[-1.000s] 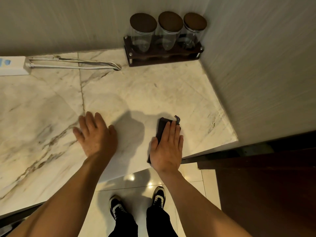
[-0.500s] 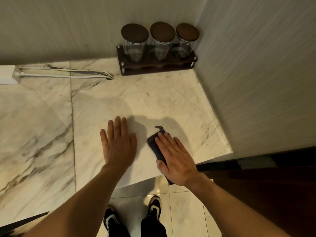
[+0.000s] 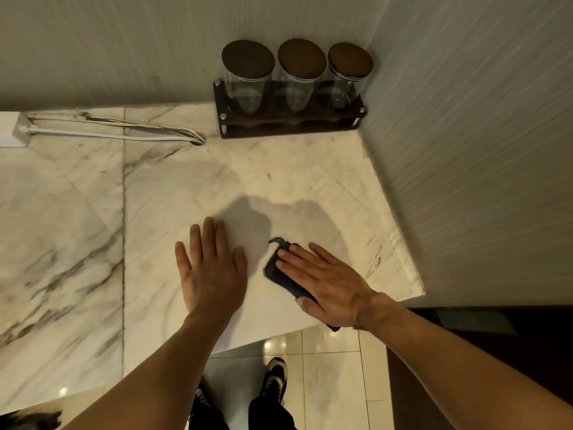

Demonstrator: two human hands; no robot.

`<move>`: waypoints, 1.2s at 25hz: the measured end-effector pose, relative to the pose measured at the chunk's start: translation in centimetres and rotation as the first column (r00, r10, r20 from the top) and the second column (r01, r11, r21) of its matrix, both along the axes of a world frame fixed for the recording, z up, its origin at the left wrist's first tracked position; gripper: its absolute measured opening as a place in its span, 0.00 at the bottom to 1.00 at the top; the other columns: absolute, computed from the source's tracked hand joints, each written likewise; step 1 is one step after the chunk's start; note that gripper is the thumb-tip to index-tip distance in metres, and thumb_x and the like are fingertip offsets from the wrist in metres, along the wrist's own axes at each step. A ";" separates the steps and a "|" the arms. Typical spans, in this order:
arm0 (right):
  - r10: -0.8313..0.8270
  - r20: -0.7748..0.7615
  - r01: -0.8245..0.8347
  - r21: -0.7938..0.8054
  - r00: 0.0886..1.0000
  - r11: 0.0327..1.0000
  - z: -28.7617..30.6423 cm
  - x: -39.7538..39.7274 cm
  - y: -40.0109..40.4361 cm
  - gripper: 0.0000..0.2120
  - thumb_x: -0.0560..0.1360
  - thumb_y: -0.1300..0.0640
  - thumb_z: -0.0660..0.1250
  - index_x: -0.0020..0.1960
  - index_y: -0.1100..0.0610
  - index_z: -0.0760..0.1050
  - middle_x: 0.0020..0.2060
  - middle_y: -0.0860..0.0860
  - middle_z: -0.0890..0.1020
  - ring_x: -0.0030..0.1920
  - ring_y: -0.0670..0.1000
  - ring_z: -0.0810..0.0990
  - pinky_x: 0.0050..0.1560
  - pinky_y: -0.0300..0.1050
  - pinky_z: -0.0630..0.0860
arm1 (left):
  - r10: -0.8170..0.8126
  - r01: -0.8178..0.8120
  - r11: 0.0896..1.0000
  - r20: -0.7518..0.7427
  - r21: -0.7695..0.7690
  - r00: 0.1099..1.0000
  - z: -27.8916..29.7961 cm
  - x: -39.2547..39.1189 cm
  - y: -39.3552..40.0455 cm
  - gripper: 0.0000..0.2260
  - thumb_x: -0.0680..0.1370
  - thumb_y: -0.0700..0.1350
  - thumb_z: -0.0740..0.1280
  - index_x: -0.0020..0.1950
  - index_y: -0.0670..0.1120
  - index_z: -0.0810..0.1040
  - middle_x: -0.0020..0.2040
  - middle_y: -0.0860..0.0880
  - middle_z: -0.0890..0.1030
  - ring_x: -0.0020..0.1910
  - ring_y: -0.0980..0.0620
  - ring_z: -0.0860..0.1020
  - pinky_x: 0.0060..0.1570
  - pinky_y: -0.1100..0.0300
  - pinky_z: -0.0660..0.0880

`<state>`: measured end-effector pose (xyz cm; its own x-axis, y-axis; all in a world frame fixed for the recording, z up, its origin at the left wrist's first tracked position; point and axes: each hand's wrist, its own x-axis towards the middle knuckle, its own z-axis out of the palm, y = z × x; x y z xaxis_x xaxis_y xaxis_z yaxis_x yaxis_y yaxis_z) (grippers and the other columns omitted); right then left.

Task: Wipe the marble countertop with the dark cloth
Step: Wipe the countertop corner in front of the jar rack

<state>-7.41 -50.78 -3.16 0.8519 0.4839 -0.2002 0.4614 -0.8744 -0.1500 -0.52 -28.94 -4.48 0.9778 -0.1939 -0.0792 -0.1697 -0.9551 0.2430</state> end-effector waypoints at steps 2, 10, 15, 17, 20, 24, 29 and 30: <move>0.034 0.009 -0.034 -0.031 0.999 0.999 0.0 1.2 -0.9 0.32 0.79 0.46 0.55 0.78 0.55 0.49 0.77 0.51 0.50 0.77 0.50 0.45 0.75 0.53 0.47 | 0.011 -0.011 1.000 -0.006 0.012 1.000 0.0 0.0 -0.1 0.27 0.80 0.54 0.47 0.76 0.42 0.56 0.77 0.42 0.58 0.76 0.41 0.53 0.73 0.39 0.50; -0.008 -0.005 0.007 -0.047 1.000 0.999 -0.1 6.7 -2.8 0.32 0.79 0.46 0.53 0.78 0.55 0.47 0.77 0.50 0.49 0.77 0.49 0.44 0.75 0.55 0.48 | 0.014 -0.012 0.996 -0.023 0.091 1.000 0.1 0.2 -0.2 0.28 0.80 0.55 0.50 0.76 0.41 0.58 0.76 0.40 0.61 0.75 0.39 0.57 0.72 0.37 0.54; -0.020 -0.016 0.019 -0.054 1.000 0.998 0.1 10.0 -3.5 0.32 0.79 0.46 0.51 0.78 0.54 0.44 0.78 0.50 0.48 0.77 0.49 0.42 0.75 0.54 0.48 | 0.023 -0.019 0.995 -0.046 0.096 0.999 0.2 0.2 -0.3 0.28 0.79 0.55 0.50 0.76 0.42 0.59 0.76 0.42 0.62 0.75 0.41 0.57 0.72 0.38 0.54; -0.029 -0.015 0.028 -0.051 0.999 0.998 0.2 11.5 -3.7 0.32 0.79 0.45 0.50 0.78 0.54 0.44 0.78 0.50 0.48 0.77 0.49 0.42 0.75 0.54 0.48 | 0.022 -0.018 0.997 -0.040 0.078 0.999 0.2 0.3 -0.2 0.28 0.79 0.55 0.51 0.76 0.42 0.60 0.76 0.42 0.62 0.76 0.41 0.56 0.72 0.39 0.52; -0.046 -0.024 0.045 -0.049 0.999 0.998 0.4 13.5 -3.8 0.32 0.79 0.44 0.49 0.78 0.53 0.43 0.77 0.49 0.45 0.77 0.48 0.42 0.76 0.53 0.46 | 0.030 -0.027 0.997 -0.035 0.070 0.999 0.2 0.4 -0.2 0.27 0.79 0.55 0.51 0.75 0.42 0.61 0.76 0.42 0.62 0.76 0.42 0.56 0.72 0.39 0.51; -0.083 -0.017 0.082 -0.056 0.996 0.995 0.3 15.8 -3.8 0.32 0.79 0.44 0.50 0.78 0.52 0.43 0.77 0.48 0.44 0.77 0.47 0.41 0.76 0.51 0.44 | 0.040 -0.037 0.996 -0.039 0.079 0.998 0.1 0.5 -0.3 0.27 0.79 0.56 0.51 0.75 0.43 0.61 0.76 0.43 0.62 0.76 0.43 0.56 0.72 0.40 0.50; -0.190 0.005 0.190 -0.063 0.982 0.980 0.4 18.0 -3.7 0.32 0.79 0.43 0.48 0.78 0.51 0.40 0.76 0.46 0.41 0.76 0.46 0.40 0.76 0.49 0.43 | 0.048 -0.045 0.996 -0.033 0.079 0.998 0.1 0.6 -0.4 0.27 0.79 0.56 0.51 0.74 0.43 0.63 0.75 0.43 0.65 0.76 0.44 0.58 0.72 0.41 0.50; -0.219 0.009 0.219 -0.066 0.976 0.973 0.2 18.3 -3.6 0.32 0.79 0.43 0.48 0.78 0.51 0.40 0.77 0.47 0.42 0.76 0.46 0.40 0.76 0.50 0.43 | 0.049 -0.046 0.996 -0.032 0.079 0.998 0.1 0.7 -0.4 0.27 0.79 0.56 0.51 0.74 0.43 0.64 0.75 0.43 0.65 0.75 0.44 0.58 0.72 0.41 0.50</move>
